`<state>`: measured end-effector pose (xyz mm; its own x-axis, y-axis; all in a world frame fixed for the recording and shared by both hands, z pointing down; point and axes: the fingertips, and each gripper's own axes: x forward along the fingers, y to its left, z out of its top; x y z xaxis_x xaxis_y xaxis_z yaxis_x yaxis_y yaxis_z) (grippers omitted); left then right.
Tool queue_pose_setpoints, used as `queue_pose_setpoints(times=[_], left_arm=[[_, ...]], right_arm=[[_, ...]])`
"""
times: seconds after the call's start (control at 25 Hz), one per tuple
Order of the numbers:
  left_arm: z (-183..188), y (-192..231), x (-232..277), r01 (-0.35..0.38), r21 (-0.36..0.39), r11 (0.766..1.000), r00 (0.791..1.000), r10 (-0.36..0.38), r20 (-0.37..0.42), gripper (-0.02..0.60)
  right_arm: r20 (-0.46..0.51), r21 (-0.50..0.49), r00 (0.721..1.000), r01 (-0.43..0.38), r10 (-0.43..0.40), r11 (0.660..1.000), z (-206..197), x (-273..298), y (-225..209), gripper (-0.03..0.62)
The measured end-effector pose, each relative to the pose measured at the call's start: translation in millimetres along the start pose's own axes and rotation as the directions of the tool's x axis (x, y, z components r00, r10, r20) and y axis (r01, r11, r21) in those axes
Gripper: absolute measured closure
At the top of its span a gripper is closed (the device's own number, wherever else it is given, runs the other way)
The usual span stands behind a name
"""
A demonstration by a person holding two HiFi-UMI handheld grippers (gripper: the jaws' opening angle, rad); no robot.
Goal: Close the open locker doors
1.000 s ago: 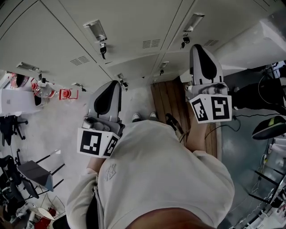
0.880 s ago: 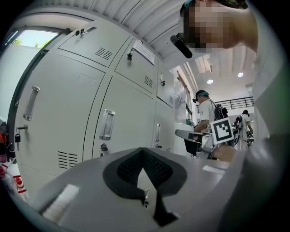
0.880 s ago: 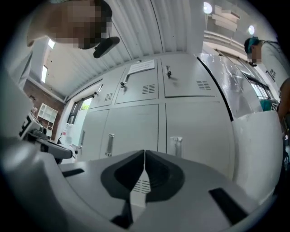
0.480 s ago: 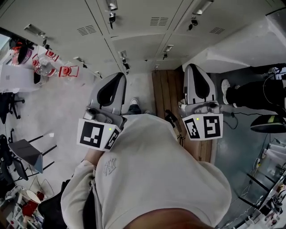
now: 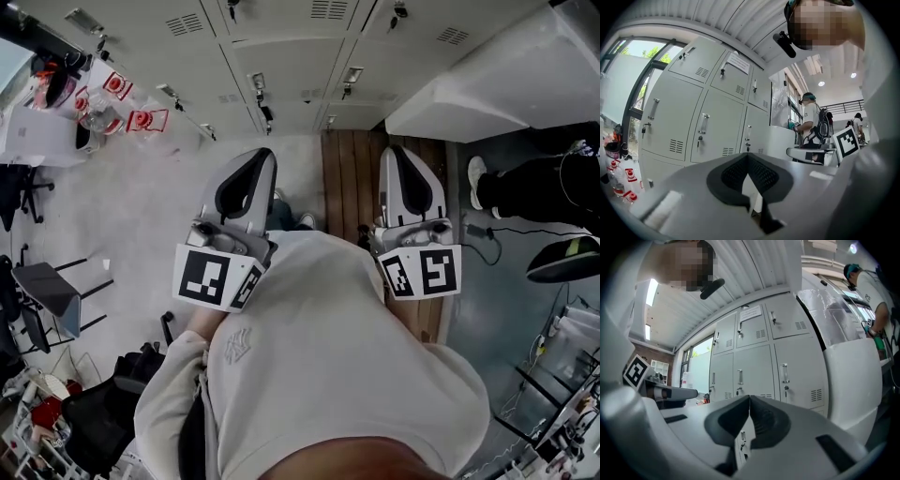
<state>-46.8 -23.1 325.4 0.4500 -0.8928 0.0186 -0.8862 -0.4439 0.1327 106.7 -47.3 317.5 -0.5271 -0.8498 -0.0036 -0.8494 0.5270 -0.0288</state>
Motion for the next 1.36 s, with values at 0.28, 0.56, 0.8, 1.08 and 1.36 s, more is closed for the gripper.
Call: queue_pose_setpoints(times=[0.28, 0.56, 0.8, 1.08, 1.36], left_arm=[[-4.4, -2.4, -6.4, -0.007, 0.013, 1.000, 1.000, 0.007, -0.014, 0.583], [-3.2, 0.8, -6.4, 0.008, 0.044, 0.999, 0.999, -0.006, -0.035, 0.583], [-7.2, -0.8, -7.2, 0.016, 0.045, 0.999, 0.999, -0.014, -0.036, 0.583], [-6.9, -4.9, -5.8, 0.013, 0.048, 0.999, 0.999, -0.011, -0.031, 0.583], [-5.6, -13.5, -5.6, 0.016, 0.048, 0.999, 1.000, -0.015, -0.023, 0.583]], right_arm=[[-0.016, 0.032, 0.999, -0.033, 0.034, 0.999, -10.2, -6.5, 17.1, 0.582], [-0.020, 0.040, 0.998, -0.057, 0.057, 0.998, -6.6, 2.5, 32.3, 0.582], [-0.033, 0.040, 0.998, -0.059, 0.061, 0.997, -15.1, 0.9, 33.8, 0.582], [-0.031, 0.034, 0.997, -0.075, 0.076, 0.997, -15.8, 0.2, 33.3, 0.582], [-0.030, 0.028, 0.996, -0.087, 0.088, 0.996, -15.3, -4.3, 31.0, 0.582]])
